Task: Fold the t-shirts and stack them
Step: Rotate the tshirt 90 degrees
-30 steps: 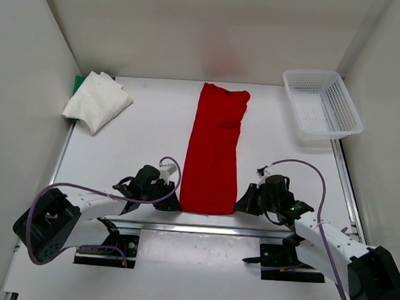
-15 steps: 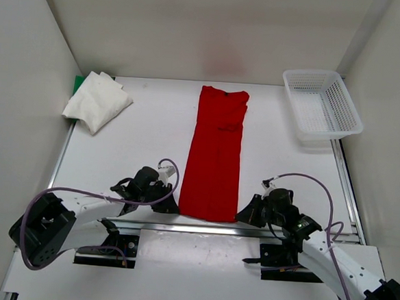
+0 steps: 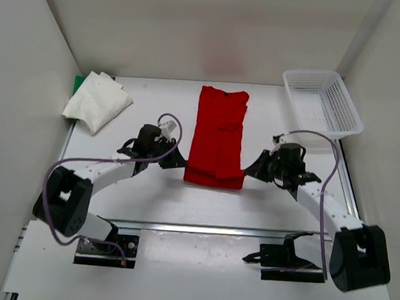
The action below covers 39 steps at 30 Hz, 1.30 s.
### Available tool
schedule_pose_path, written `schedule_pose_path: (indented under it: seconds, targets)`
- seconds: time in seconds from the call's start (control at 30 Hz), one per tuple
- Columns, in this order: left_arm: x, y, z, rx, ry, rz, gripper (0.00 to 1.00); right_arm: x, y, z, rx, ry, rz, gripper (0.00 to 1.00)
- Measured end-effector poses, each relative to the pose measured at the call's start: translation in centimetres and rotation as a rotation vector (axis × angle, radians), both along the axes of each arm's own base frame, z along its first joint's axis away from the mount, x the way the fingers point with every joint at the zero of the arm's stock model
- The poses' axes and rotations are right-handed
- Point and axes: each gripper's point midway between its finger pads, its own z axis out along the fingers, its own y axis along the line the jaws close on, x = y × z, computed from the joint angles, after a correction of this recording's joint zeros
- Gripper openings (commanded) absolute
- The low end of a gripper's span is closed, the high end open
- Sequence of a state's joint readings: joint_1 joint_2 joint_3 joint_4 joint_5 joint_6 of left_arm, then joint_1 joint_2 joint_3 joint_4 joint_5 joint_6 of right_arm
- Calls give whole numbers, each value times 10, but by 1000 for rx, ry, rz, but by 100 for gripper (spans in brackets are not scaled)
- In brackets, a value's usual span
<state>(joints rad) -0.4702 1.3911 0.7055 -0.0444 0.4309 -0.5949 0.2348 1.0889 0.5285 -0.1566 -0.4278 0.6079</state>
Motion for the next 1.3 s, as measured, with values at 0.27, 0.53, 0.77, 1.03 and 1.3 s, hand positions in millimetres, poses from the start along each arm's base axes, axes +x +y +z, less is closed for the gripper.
schedule_pose_path:
  seconds: [0.27, 0.53, 0.77, 1.03, 1.3]
  targets:
    - [88, -17, -4, 8, 27, 80, 0, 100, 0, 17, -21, -74, -14, 0]
    - [169, -40, -3, 18, 3, 97, 0, 167, -11, -6, -23, -40, -47, 0]
    - [190, -20, -39, 29, 76, 163, 1, 197, -28, -20, -19, -17, -77, 0]
    - [209, -14, -58, 4, 103, 208, 30, 224, -26, -45, -30, 17, -61, 8]
    - [210, -8, -25, -73, 30, 240, 40, 221, -28, -32, -54, -8, -69, 44]
